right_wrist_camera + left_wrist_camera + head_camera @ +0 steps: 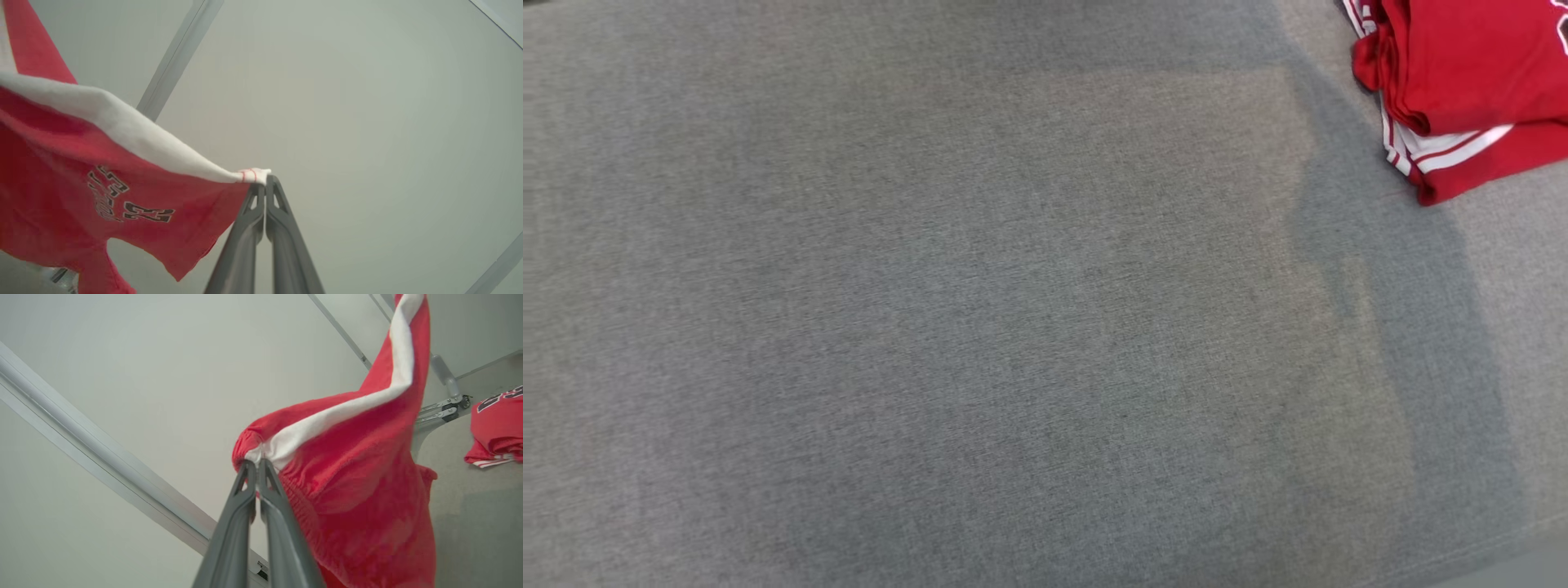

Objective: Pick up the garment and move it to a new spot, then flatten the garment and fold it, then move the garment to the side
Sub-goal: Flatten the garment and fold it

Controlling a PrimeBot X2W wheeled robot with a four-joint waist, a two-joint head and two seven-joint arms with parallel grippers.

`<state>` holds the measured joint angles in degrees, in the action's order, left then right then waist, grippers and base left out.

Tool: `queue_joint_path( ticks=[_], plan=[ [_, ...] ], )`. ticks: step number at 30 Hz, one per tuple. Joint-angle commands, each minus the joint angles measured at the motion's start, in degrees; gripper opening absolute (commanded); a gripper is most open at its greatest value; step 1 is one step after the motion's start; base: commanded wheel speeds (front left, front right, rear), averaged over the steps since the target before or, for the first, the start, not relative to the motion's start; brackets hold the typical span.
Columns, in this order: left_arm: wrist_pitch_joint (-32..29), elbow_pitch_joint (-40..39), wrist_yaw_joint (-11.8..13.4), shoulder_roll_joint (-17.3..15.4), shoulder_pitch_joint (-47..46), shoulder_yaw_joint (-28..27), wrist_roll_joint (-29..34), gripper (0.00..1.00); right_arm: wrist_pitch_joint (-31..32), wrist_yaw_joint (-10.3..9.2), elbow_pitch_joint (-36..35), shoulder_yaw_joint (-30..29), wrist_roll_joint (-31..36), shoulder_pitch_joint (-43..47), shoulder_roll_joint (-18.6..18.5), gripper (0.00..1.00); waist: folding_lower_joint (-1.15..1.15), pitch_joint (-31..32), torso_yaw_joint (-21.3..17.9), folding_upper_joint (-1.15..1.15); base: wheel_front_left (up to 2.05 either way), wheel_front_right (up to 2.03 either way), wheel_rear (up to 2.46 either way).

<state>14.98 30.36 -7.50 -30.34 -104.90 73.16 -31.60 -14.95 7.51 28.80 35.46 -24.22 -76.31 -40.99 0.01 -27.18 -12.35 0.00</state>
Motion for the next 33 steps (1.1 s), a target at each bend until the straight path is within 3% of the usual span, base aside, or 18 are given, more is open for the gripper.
queue_joint_path(
  ticks=[1,7,14,18,24,31,33],
  plan=[
    [0.16,-3.21,0.08,-0.86,4.28,0.2,0.63,0.0,-0.25,-0.05,-1.88,-0.21,0.32,4.08,-0.46,0.0,-0.01,0.97,1.06,0.0,0.0,0.0,0.0],
    [0.14,-16.31,1.38,-6.68,24.49,-1.96,3.02,0.0,-0.29,-0.05,-9.18,-0.43,-2.64,23.02,-2.55,0.0,-0.01,3.99,3.39,0.0,0.0,0.0,0.0],
    [0.17,-25.81,6.64,-11.95,51.57,-1.88,4.12,0.0,3.09,-0.06,-14.84,-1.53,-5.34,45.21,-2.77,0.0,-0.01,7.89,3.66,0.0,0.0,0.0,0.0],
    [0.17,-28.92,9.82,-13.08,62.71,-1.81,3.27,0.0,5.52,-0.05,-18.27,-4.04,-5.68,54.68,-2.44,0.0,-0.01,10.3,3.76,0.0,0.0,0.0,0.0],
    [-0.33,-32.53,12.87,-15.54,72.33,-0.88,3.82,0.0,12.76,-0.05,-26.64,-9.64,-7.73,67.07,-4.05,0.0,-0.01,13.88,4.04,0.0,0.0,0.0,0.0],
    [-4.05,-39.51,15.24,-18.78,76.69,-0.44,3.67,0.0,22.84,-0.05,-38.78,-18.04,-9.41,78.66,-5.37,0.0,-0.01,15.21,4.05,0.0,0.0,0.0,0.0],
    [-6.29,-43.55,15.93,-19.85,78.13,-0.33,3.57,0.0,27.45,-0.05,-44.84,-22.97,-9.79,84.35,-5.08,0.0,-0.01,15.8,4.46,0.0,0.0,0.0,0.0]
  ],
)
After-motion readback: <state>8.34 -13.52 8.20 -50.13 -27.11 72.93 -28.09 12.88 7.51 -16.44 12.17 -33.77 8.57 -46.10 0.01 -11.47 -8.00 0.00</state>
